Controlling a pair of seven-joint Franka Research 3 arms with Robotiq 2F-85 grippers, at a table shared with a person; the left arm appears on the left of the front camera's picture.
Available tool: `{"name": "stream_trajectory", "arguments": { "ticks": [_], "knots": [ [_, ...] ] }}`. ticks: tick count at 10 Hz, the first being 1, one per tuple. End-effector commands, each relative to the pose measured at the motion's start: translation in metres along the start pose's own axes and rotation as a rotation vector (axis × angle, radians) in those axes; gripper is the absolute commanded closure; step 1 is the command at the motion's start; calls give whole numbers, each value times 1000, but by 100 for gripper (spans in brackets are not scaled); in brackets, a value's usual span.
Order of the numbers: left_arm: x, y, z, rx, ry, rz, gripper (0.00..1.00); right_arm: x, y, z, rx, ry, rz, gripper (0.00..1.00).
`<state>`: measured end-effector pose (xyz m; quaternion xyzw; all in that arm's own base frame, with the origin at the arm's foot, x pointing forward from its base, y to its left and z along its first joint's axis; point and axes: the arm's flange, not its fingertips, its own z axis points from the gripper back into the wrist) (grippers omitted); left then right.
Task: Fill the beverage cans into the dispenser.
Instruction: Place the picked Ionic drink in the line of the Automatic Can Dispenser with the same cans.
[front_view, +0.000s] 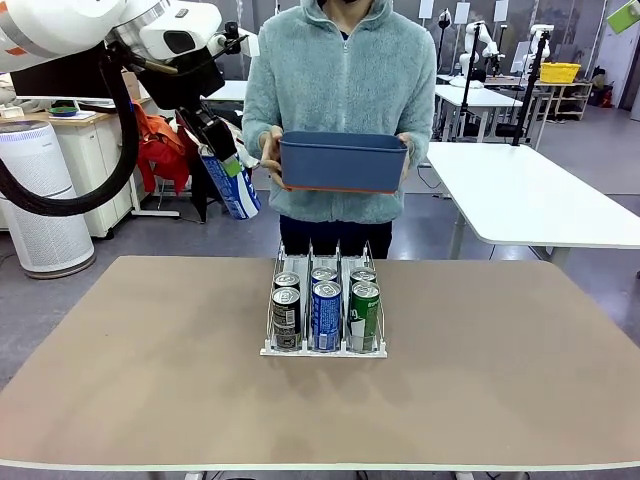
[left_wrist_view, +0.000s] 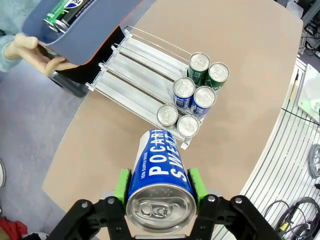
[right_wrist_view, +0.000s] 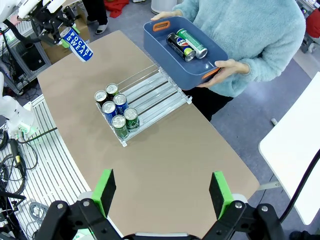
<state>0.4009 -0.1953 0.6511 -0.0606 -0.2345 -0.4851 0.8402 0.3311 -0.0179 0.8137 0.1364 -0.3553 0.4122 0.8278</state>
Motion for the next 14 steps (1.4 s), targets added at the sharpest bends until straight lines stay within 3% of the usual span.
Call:
{"name": "stream_trajectory", "arguments": {
  "ticks": [1, 4, 6, 8, 11, 14],
  "knots": [
    [-1, 6, 2, 18, -8, 11, 43, -1, 1, 0, 7, 2, -4, 0],
    [-1, 3, -2, -1, 1, 6, 43, -1, 1, 0, 7, 2, -4, 0],
    [22, -24, -28, -58, -59, 109, 43, -1, 1, 0, 7, 2, -4, 0],
    [28, -72, -69, -78, -79, 74, 43, -1, 1, 0, 7, 2, -4, 0],
    [35, -96, -90, -154, -102, 30, 43, -1, 1, 0, 7, 2, -4, 0],
    [42, -116, -123, -248, -61, -7, 43, -1, 1, 0, 7, 2, -4, 0]
  ]
}}
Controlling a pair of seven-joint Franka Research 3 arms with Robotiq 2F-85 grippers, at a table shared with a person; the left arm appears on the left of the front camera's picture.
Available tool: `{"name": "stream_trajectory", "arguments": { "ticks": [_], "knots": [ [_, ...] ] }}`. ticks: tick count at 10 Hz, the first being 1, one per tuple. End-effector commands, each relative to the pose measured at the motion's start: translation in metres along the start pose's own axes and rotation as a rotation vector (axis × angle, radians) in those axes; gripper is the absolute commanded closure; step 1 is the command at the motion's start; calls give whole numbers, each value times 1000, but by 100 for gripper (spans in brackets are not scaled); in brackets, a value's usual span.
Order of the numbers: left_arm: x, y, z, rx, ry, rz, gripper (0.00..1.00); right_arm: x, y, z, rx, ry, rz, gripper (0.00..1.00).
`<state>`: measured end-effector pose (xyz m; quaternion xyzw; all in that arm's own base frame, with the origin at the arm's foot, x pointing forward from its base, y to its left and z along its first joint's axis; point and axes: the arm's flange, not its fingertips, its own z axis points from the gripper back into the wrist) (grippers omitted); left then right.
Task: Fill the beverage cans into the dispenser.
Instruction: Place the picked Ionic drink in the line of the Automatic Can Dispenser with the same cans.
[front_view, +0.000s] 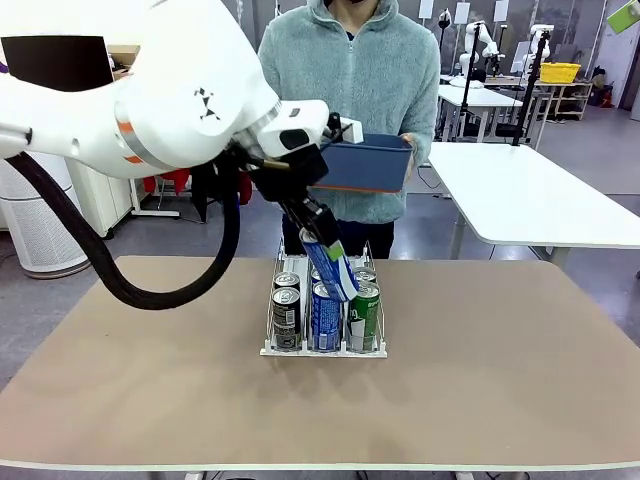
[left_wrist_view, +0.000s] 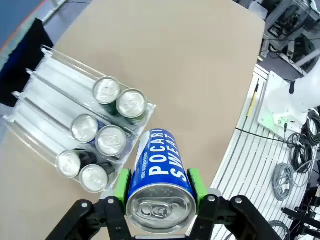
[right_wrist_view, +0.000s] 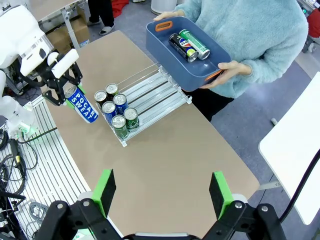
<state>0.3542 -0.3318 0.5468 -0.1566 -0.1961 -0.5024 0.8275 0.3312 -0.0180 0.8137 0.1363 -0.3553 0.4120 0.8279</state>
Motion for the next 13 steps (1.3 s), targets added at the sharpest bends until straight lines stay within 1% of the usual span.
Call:
{"name": "stream_trajectory", "arguments": {
  "ticks": [1, 2, 3, 4, 6, 7, 8, 9, 11, 13],
  "knots": [
    [1, 9, -8, -57, -4, -29, 43, -1, 1, 0, 8, 2, -3, 0],
    [-1, 12, -15, -64, 4, -24, 43, -1, 1, 0, 8, 2, -3, 0],
    [-1, 15, -21, -97, -9, -23, 43, -1, 1, 0, 8, 2, -3, 0],
    [-2, 5, -18, -32, 24, -14, 43, -1, 1, 0, 8, 2, -3, 0],
    [-2, 5, -18, -32, 24, -14, 43, -1, 1, 0, 8, 2, -3, 0],
    [-3, 8, -27, -50, 30, -20, 43, -1, 1, 0, 8, 2, -3, 0],
    [1, 1, -33, 26, 27, 31, 43, -1, 1, 0, 8, 2, -3, 0],
    [2, 3, -44, 77, 47, 38, 43, -1, 1, 0, 8, 2, -3, 0],
    [-1, -1, -51, 134, 76, 66, 43, -1, 1, 0, 8, 2, -3, 0],
    [-5, -9, -61, 141, 82, 83, 43, -1, 1, 0, 8, 2, -3, 0]
  ]
}}
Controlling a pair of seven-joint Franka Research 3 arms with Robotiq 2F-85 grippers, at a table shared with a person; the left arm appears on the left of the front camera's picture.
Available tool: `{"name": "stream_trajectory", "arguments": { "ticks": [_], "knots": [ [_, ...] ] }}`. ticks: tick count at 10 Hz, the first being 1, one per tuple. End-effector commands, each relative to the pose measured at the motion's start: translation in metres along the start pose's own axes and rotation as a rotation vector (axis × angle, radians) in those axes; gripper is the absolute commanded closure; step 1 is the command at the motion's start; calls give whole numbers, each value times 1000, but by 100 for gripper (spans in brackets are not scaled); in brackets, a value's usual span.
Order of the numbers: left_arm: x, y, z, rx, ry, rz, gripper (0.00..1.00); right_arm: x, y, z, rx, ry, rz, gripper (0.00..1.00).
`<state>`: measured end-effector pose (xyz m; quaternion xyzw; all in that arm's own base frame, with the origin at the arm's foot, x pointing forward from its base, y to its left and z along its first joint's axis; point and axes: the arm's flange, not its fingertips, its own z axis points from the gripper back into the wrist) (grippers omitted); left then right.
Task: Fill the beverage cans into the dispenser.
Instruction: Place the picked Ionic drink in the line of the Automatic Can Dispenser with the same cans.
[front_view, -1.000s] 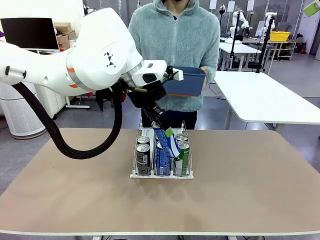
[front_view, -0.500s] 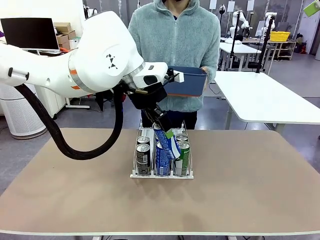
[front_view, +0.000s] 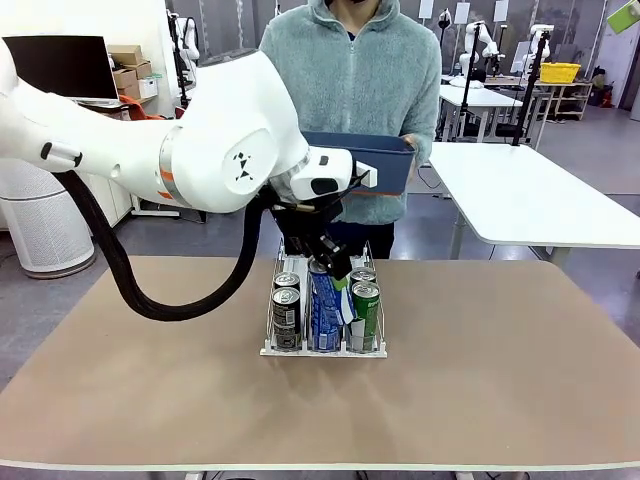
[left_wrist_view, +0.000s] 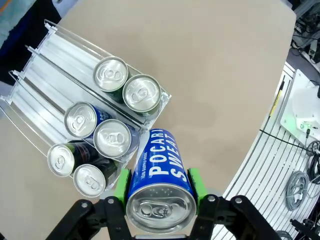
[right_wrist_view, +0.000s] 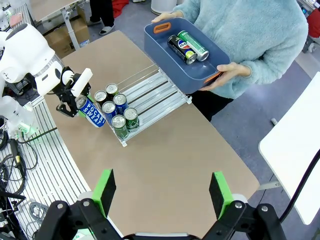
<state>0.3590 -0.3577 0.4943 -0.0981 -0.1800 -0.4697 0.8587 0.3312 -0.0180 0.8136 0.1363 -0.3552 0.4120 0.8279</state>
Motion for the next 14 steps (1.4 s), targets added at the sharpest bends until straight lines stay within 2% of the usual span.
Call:
{"name": "stream_trajectory", "arguments": {
  "ticks": [1, 4, 6, 9, 11, 12, 14],
  "knots": [
    [-6, -5, -7, 61, 4, 15, 43, -1, 1, 0, 8, 2, -3, 0],
    [-13, -12, -23, 69, 5, 34, 43, -1, 1, 0, 8, 2, -3, 0],
    [-16, -1, -34, 69, 0, 20, 43, -1, 1, 0, 8, 2, -3, 0],
    [-15, -9, -24, 38, 20, 18, 43, -1, 1, 0, 8, 2, -3, 0],
    [-17, 0, -38, 25, 44, 44, 43, -1, 1, 0, 8, 2, -3, 0],
    [-14, 4, -39, 29, 26, 58, 43, -1, 1, 0, 8, 2, -3, 0],
    [-4, 13, -43, 46, 31, 38, 43, -1, 1, 0, 8, 2, -3, 0]
  ]
}}
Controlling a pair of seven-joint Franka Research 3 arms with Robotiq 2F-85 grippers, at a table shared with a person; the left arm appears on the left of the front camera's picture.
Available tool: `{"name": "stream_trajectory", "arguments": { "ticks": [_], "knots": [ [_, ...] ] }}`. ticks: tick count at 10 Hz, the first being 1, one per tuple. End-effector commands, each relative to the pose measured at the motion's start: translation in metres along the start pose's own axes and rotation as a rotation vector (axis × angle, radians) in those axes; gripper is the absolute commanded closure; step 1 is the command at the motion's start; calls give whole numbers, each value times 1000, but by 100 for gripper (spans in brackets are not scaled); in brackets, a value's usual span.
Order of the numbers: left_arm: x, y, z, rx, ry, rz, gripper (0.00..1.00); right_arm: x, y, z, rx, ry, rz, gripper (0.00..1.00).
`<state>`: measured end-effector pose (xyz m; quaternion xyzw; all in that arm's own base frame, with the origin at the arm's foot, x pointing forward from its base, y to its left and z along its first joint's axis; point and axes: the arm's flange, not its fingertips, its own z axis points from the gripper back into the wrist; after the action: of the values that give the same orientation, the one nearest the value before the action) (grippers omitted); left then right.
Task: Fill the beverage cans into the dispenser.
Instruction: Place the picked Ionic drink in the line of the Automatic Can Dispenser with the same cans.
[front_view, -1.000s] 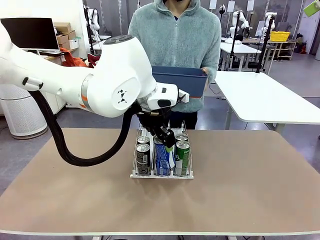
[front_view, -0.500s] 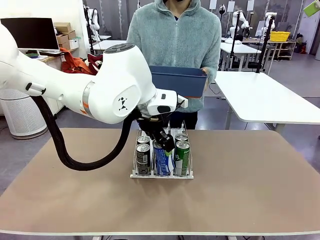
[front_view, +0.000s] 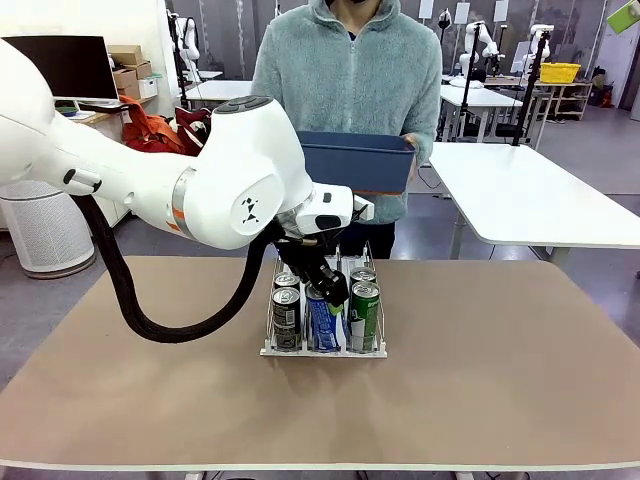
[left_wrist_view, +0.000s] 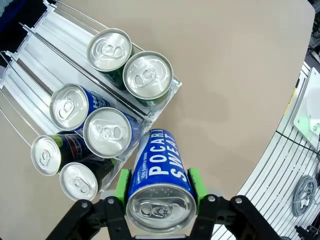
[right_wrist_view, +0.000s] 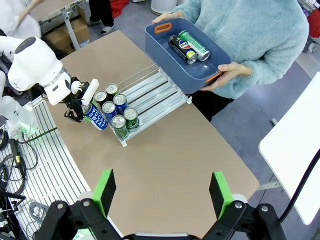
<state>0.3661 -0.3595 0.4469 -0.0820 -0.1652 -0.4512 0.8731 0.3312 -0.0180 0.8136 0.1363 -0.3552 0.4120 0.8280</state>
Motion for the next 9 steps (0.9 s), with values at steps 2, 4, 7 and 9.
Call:
{"name": "stream_trajectory", "arguments": {
  "ticks": [2, 4, 7, 9],
  "knots": [
    [12, 16, -6, 17, -5, 12, 43, -1, 1, 0, 8, 2, -3, 0],
    [10, 35, -12, 3, 13, 22, 43, -1, 1, 0, 8, 2, -3, 0],
    [16, 59, -15, 23, 20, 35, 43, -1, 1, 0, 8, 2, -3, 0],
    [20, 74, -19, 22, 18, 49, 43, -1, 1, 0, 8, 2, -3, 0]
  ]
}}
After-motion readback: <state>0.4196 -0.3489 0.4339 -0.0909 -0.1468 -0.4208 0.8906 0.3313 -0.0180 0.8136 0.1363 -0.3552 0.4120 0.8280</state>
